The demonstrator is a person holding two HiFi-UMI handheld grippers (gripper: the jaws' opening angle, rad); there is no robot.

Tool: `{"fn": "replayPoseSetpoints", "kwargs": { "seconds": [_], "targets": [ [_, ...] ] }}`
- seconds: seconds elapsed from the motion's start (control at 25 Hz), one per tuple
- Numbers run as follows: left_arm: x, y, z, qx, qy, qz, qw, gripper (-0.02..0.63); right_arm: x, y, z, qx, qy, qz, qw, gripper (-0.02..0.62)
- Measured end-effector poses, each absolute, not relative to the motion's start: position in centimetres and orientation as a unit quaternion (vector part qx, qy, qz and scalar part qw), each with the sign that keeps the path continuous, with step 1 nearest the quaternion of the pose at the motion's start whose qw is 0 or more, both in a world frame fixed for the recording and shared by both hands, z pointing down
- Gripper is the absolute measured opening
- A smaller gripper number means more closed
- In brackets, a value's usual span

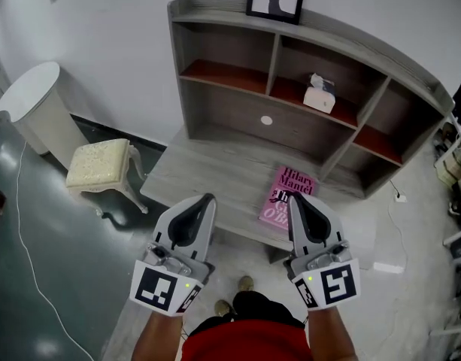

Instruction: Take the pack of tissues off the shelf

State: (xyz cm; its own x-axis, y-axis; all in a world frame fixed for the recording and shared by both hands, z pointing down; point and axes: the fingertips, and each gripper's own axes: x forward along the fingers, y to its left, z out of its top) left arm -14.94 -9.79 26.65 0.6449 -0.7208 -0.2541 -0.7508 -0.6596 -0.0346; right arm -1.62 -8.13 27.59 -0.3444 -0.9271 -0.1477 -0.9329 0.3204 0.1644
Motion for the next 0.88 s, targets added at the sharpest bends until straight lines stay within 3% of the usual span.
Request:
{"fn": "replayPoseSetpoints", "kwargs": {
  "seconds": [0.88],
  "targets": [
    [-7.1,-25.9,26.5,-0.924,0.364,0.088,0.074,0.008,7.0,-24.3,28.0,-0.646,0.757,0.097,0.018,0.006]
  ]
}}
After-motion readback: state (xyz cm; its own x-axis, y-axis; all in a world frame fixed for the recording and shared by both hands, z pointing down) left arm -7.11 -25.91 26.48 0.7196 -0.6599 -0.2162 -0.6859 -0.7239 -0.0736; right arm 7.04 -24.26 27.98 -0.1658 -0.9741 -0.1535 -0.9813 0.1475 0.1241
